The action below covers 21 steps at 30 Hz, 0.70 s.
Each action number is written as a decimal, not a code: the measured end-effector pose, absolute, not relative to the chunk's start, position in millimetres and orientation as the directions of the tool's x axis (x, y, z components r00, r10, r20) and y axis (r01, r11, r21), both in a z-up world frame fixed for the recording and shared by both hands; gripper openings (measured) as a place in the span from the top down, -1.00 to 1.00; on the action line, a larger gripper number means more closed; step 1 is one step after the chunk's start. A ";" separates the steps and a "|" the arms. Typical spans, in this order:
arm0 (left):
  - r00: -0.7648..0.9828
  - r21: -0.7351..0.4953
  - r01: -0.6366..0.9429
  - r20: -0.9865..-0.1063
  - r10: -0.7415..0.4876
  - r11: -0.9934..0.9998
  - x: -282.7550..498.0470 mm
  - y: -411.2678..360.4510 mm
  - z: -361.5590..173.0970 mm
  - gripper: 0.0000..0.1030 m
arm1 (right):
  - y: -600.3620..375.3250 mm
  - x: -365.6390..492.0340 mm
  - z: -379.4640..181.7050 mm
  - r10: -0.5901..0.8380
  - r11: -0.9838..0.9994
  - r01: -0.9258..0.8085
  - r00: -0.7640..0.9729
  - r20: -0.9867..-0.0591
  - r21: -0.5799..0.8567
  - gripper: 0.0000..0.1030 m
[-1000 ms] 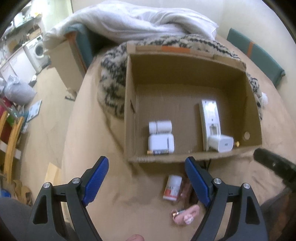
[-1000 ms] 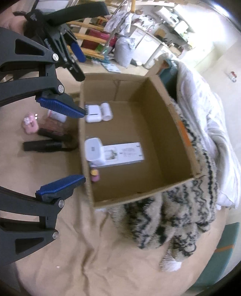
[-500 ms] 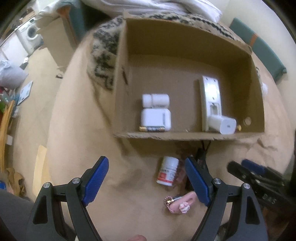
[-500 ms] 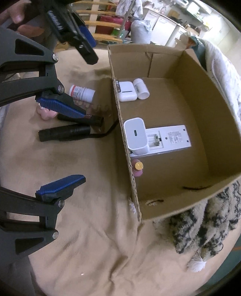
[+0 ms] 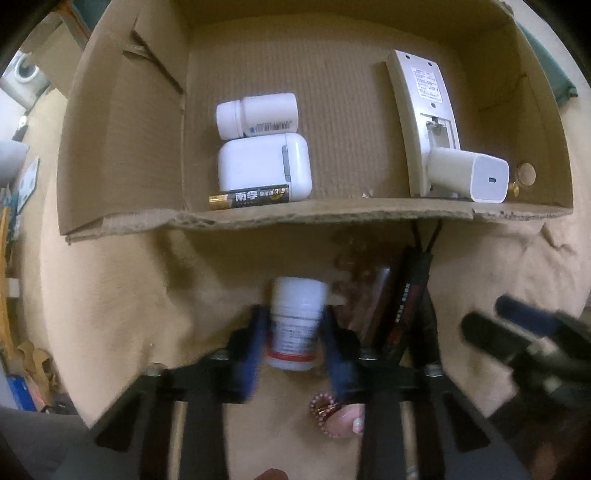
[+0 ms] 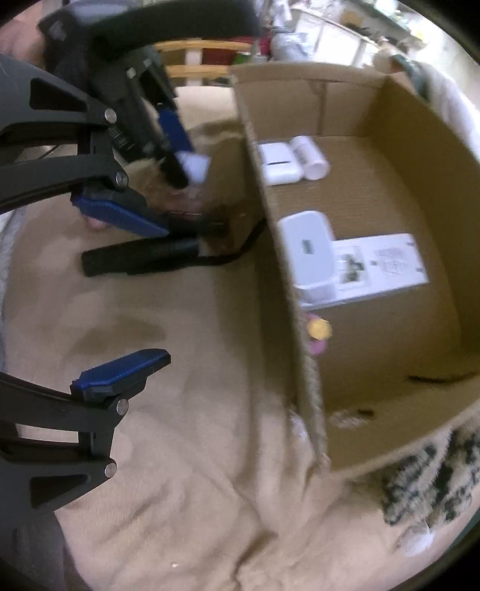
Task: Organize rigid objects
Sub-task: 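Grasp the white pill bottle with the left gripper while the right grasps the black flashlight, then lower the pill bottle and flashlight into the box and open both grippers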
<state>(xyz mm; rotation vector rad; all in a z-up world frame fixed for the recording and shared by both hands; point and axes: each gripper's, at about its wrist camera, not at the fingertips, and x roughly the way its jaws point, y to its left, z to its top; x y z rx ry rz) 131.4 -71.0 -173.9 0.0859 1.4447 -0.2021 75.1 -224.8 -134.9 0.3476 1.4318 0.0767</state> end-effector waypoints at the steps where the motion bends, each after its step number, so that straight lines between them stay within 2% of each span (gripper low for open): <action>1: 0.109 -0.071 0.187 -0.990 -0.092 0.980 131.4 -70.5 -174.0 0.53 | -221.9 74.9 -137.1 0.257 0.950 0.144 0.135 -0.957 0.276 -0.29; 3: 0.100 -0.079 0.182 -0.990 -0.098 0.980 129.5 -68.9 -175.3 0.53 | -214.4 76.0 -141.6 0.257 0.956 0.117 0.115 -0.959 0.270 -0.18; 5: 0.095 -0.083 0.162 -0.991 -0.099 0.983 129.3 -64.0 -175.2 0.53 | -205.5 76.8 -146.9 0.246 0.964 0.079 0.090 -0.965 0.253 -0.17; 11: 0.120 -0.012 0.118 -0.992 -0.027 0.993 132.7 -49.6 -171.5 0.53 | -173.0 79.9 -163.2 0.073 0.995 -0.072 0.079 -0.994 0.067 -0.14; 12: 0.111 -0.019 0.111 -0.993 -0.032 0.994 132.9 -48.5 -173.0 0.53 | -171.6 80.5 -161.6 0.065 0.995 -0.079 0.095 -0.993 0.057 -0.03; 13: 0.106 -0.025 0.104 -0.994 -0.036 0.994 133.0 -47.2 -174.0 0.53 | -171.2 80.6 -158.2 0.060 0.995 -0.091 0.117 -0.991 0.049 0.34; 14: 0.105 -0.028 0.097 -0.994 -0.038 0.995 133.3 -45.8 -174.1 0.53 | -172.1 80.1 -154.2 0.053 0.995 -0.094 0.132 -0.990 0.040 0.59; 21: 0.100 -0.055 0.060 -0.993 -0.061 0.997 137.8 -30.8 -171.0 0.53 | -192.4 67.0 -129.6 0.140 0.990 -0.041 0.183 -0.973 0.134 0.61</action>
